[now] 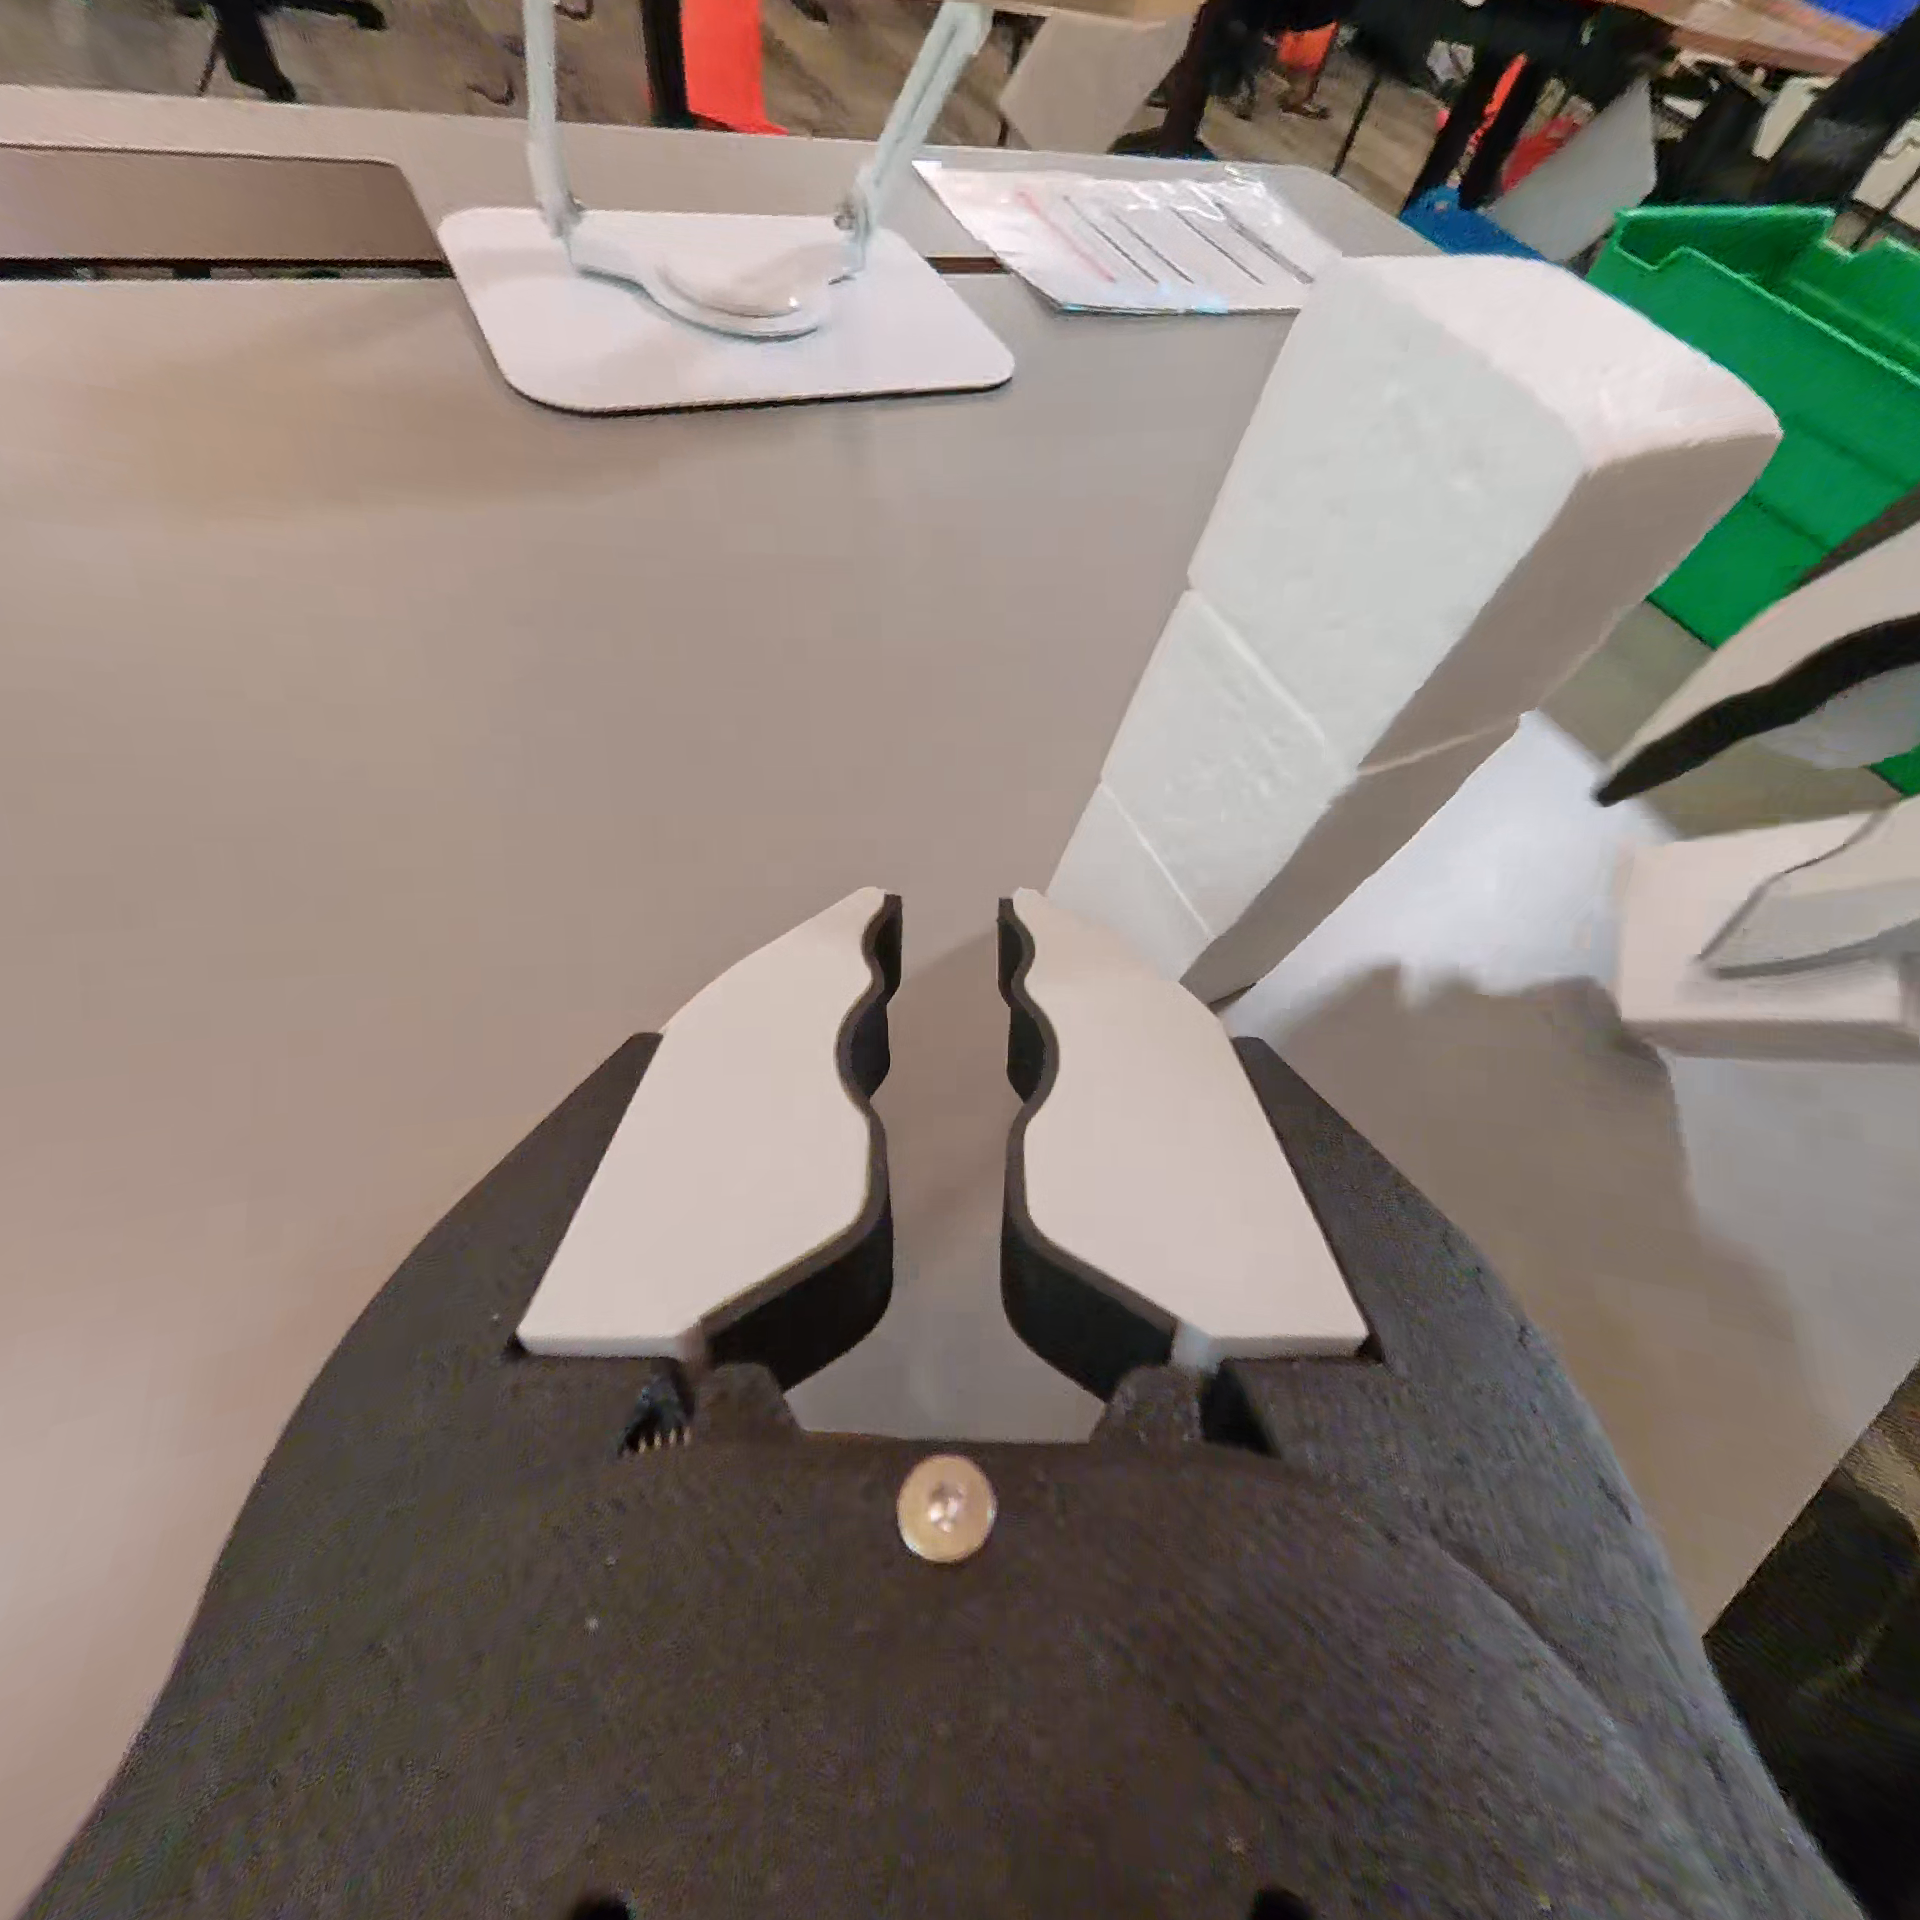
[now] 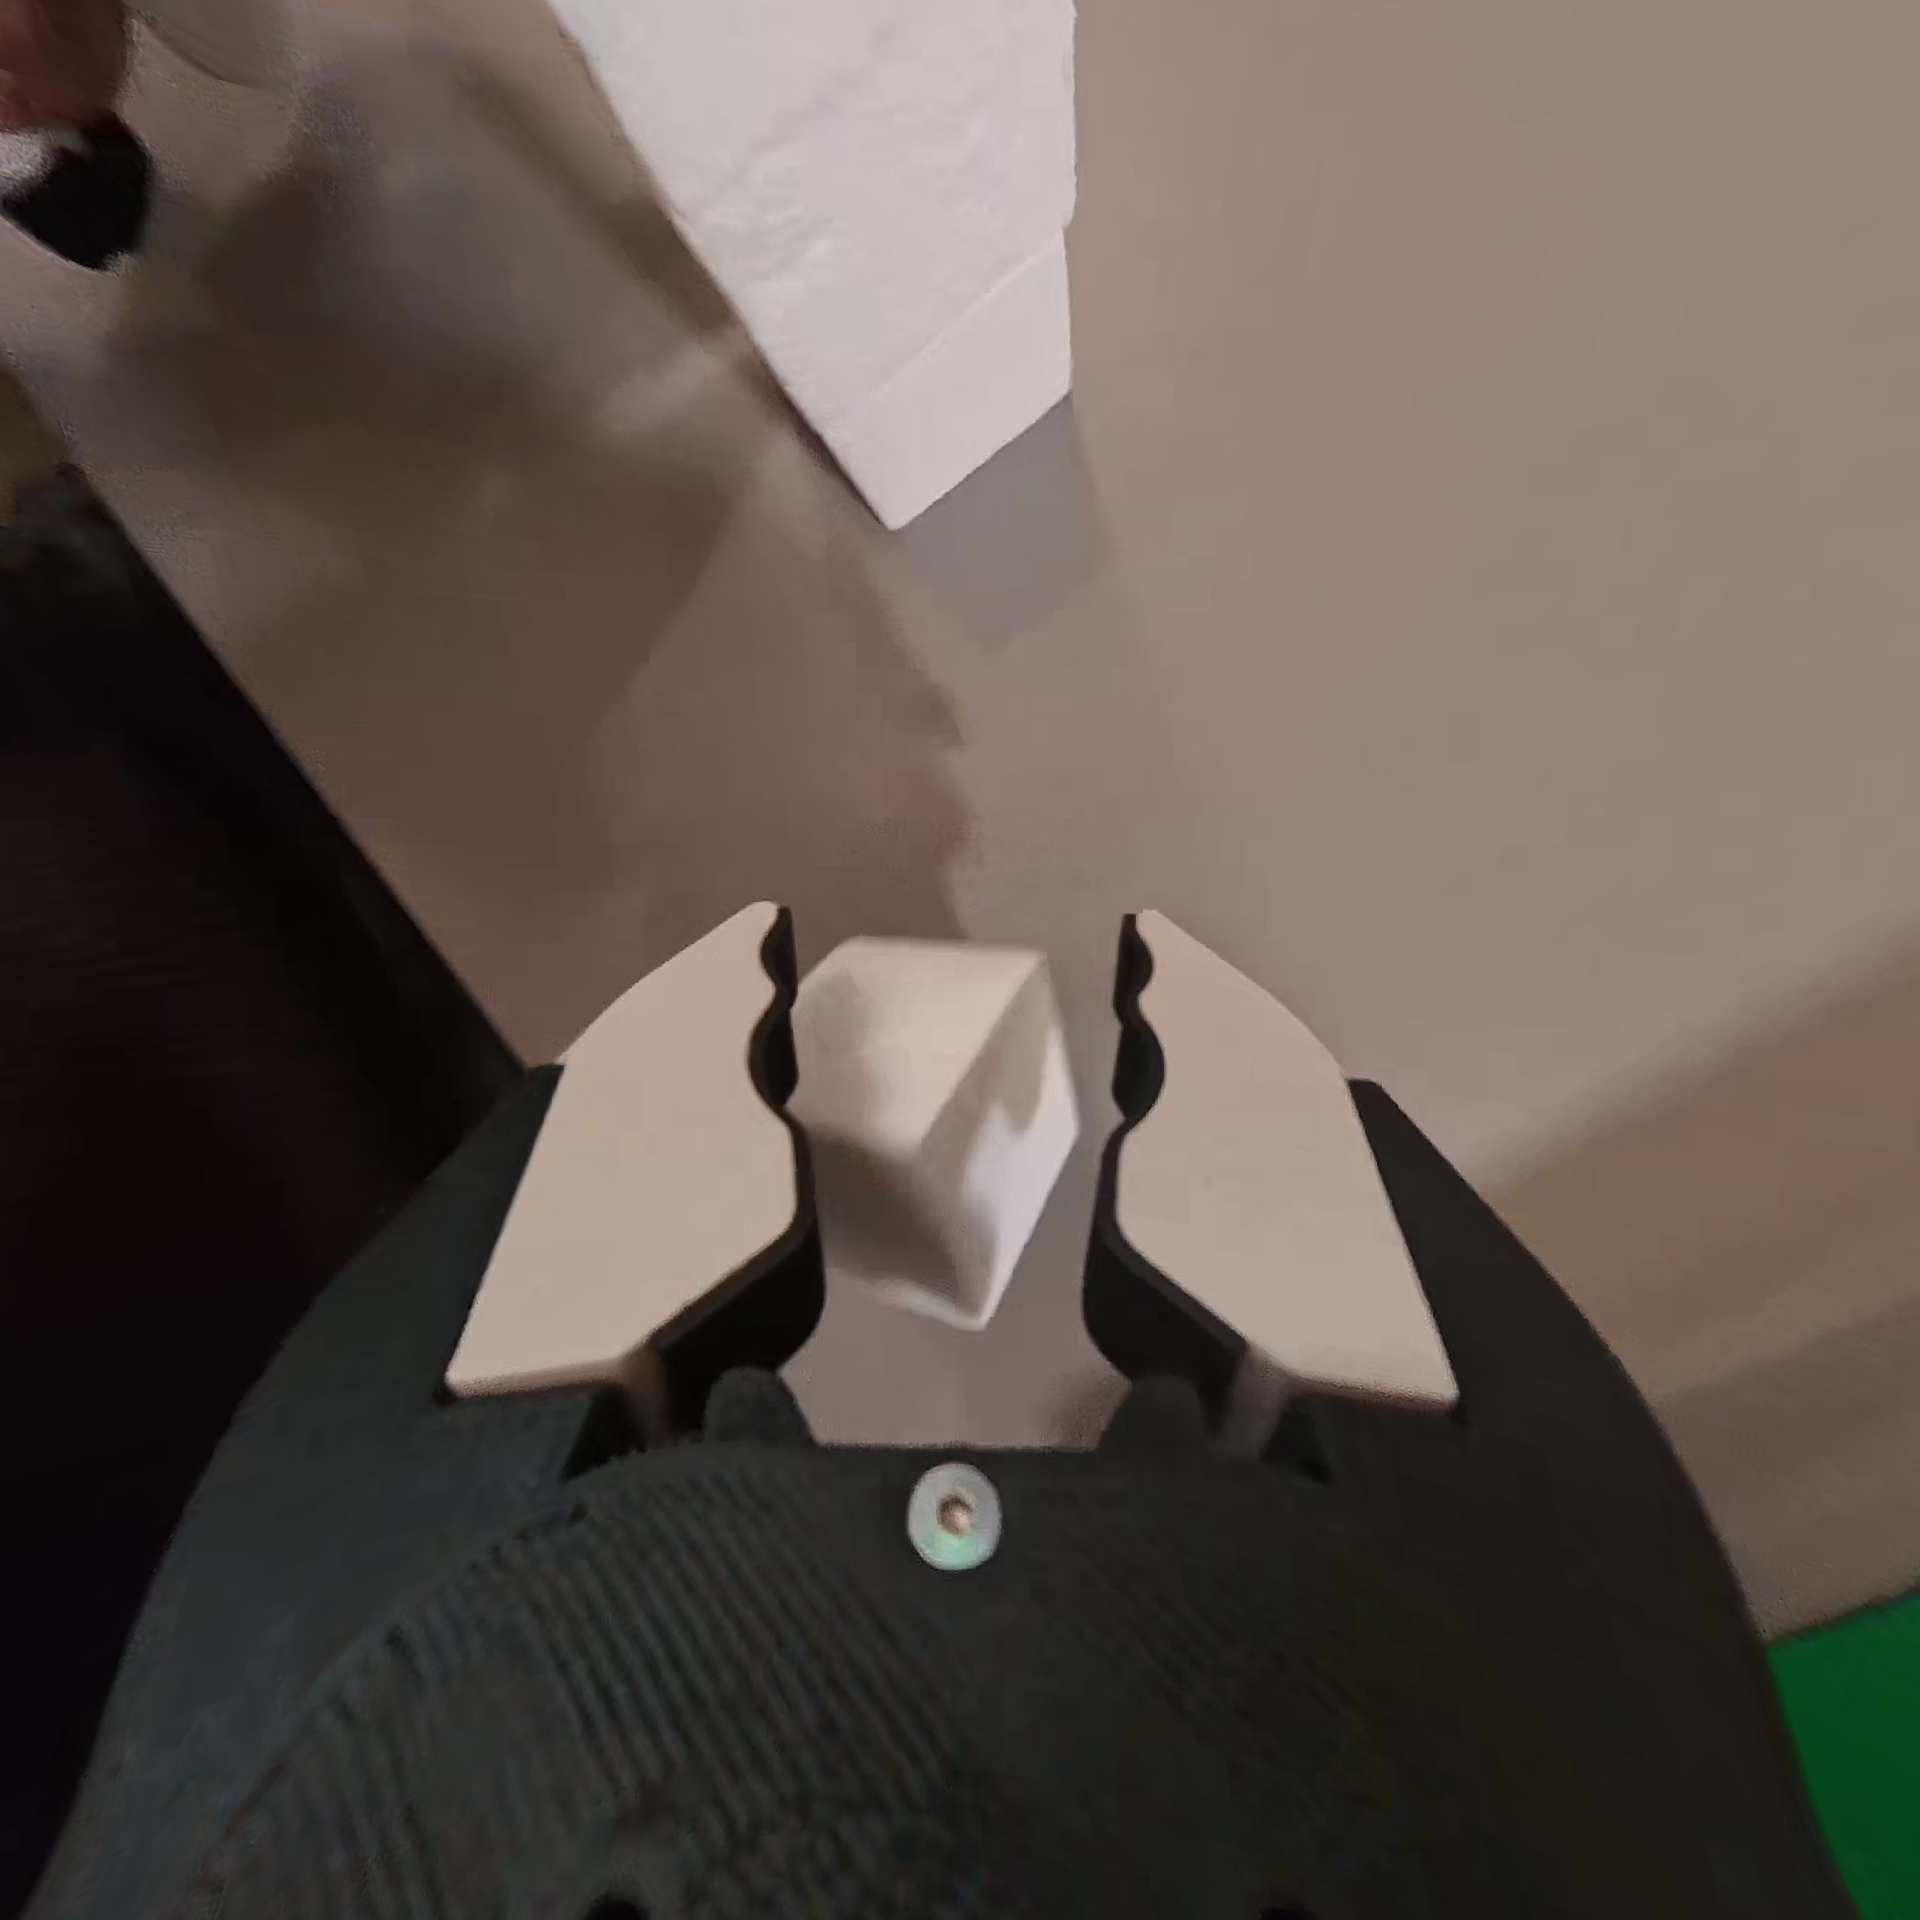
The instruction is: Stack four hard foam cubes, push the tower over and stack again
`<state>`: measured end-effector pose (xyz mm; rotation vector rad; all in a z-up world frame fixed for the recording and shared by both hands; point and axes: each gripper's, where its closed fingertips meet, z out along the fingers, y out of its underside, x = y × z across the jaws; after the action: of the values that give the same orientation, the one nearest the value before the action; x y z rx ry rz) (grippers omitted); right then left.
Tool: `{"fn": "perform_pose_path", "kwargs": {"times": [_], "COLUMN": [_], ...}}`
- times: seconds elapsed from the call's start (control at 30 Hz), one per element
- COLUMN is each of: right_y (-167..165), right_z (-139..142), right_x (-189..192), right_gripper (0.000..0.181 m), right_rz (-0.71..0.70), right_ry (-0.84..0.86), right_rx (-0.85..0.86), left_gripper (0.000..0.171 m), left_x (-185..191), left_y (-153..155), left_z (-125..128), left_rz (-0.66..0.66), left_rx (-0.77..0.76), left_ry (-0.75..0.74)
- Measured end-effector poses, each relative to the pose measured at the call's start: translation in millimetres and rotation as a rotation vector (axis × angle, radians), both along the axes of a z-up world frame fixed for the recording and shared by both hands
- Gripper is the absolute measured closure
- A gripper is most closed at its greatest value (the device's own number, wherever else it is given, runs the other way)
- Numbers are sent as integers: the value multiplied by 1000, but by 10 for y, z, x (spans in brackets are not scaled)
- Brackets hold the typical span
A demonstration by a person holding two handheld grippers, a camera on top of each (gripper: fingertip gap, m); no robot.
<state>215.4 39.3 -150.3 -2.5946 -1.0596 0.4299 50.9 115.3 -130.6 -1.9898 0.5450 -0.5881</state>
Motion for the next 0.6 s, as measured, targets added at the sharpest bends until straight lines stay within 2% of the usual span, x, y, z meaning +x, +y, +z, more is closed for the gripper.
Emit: {"fn": "perform_pose_path", "kwargs": {"times": [0.1, 0.17, 0.3, 0.33, 0.37, 0.43, 0.53, 0.6], "right_y": [62, 122, -4, -63, -100, -165, -293, -384], "right_z": [-15, 150, 672, 740, 757, 628, 327, 191], "right_x": [25, 111, 300, 386, 480, 618, 735, 726], "right_gripper": [115, 114, 111, 102, 100, 101, 104, 118], "right_rz": [-19, -77, -182, -214, -257, -315, -327, -287], "right_ry": [3, 68, 364, 426, 481, 526, 389, 323], "right_rx": [37, 130, 366, 416, 449, 455, 417, 370], "left_gripper": [152, 152, 151, 151, 151, 150, 150, 150], "left_x": [58, 80, 87, 96, 109, 146, 183, 175], "left_y": [-11, -33, -94, -111, -129, -162, -193, -191], "left_z": [41, 52, 52, 53, 51, 41, 26, 29], "left_rz": [-44, -69, -94, -101, -108, -119, -129, -127], "left_rx": [-19, -30, -61, -75, -94, -140, -182, -176], "left_ry": [-33, -46, -79, -96, -114, -157, -192, -185]}}
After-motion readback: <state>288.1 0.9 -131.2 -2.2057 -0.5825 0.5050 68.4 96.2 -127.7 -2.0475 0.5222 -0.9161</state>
